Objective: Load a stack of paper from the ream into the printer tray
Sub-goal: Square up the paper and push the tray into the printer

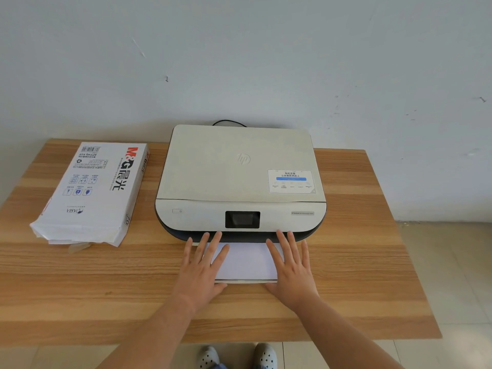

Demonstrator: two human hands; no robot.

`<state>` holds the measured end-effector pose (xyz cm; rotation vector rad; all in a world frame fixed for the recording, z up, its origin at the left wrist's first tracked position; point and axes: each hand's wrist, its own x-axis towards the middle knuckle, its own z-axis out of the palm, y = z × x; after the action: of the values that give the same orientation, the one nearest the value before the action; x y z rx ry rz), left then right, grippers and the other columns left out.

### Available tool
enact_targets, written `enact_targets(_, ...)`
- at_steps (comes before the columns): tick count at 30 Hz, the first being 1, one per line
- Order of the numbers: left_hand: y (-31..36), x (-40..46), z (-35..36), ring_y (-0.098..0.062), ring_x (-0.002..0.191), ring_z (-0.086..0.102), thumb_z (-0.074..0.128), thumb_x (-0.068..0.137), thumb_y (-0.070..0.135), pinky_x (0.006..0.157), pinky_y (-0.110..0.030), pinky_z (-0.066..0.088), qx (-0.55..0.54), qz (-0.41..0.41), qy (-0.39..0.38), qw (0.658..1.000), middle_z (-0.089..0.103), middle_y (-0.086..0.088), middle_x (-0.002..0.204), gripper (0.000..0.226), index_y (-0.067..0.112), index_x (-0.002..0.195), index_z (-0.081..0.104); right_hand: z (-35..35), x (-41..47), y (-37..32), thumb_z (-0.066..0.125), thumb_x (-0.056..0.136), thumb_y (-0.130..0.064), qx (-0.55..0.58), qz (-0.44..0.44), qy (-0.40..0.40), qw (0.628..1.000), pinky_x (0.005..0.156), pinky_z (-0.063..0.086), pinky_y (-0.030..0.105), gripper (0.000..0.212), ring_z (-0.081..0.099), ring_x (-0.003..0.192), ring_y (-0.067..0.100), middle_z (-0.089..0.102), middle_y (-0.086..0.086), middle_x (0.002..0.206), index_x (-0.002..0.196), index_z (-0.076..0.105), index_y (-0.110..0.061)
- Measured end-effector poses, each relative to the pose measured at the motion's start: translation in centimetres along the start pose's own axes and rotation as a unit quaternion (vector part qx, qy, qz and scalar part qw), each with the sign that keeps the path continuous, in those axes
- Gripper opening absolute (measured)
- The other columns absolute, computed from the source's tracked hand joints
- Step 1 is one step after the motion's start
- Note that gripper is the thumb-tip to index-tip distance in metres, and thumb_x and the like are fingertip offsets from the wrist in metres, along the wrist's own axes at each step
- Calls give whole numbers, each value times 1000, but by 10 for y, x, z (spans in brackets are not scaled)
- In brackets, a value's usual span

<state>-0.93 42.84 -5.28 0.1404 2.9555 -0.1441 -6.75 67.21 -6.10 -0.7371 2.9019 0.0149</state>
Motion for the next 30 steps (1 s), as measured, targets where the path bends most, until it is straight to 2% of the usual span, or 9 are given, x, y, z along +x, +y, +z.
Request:
enact_targets(3, -2, 3, 4, -31, 146, 0, 68, 68, 64, 115, -61, 2, -8, 1, 12, 1000, -11, -8, 160, 99, 24, 148, 26, 1, 2, 0, 68, 66, -64, 6, 12, 2, 1000, 114, 3, 59, 109, -4, 148, 35, 2, 12, 162, 152, 15, -23)
enact_targets(9, -3, 6, 5, -32, 146, 9, 74, 63, 62, 115, -61, 7, -26, 3, 21, 999, 2, -10, 161, 101, 23, 146, 32, 3, 5, 0, 66, 70, -64, 15, 15, 11, 1000, 114, 4, 59, 103, -2, 148, 34, 5, 11, 162, 152, 18, -22)
enact_targets(23, -7, 19, -1, -33, 147, 5, 75, 65, 59, 115, -61, 9, -38, -12, 37, 999, -1, -10, 161, 103, 25, 147, 24, -3, 19, -1, 74, 68, -58, 4, 3, 32, 999, 114, 4, 59, 105, -3, 148, 33, 2, 11, 162, 151, 19, -25)
enact_targets(26, -8, 22, -2, -33, 147, 6, 76, 64, 59, 115, -61, 10, -44, -13, 39, 998, 1, -10, 162, 105, 25, 147, 23, -5, 22, 0, 73, 68, -60, 1, 1, 35, 999, 114, 4, 59, 108, -3, 148, 34, 1, 12, 162, 152, 15, -25)
enact_targets(30, -8, 26, -3, -31, 148, -2, 74, 66, 60, 116, -60, 6, -45, -24, 29, 998, -4, -9, 162, 111, 24, 151, 12, -7, 26, 2, 71, 69, -61, -3, -3, 36, 999, 115, 5, 58, 110, -1, 148, 33, -2, 10, 162, 153, 9, -25)
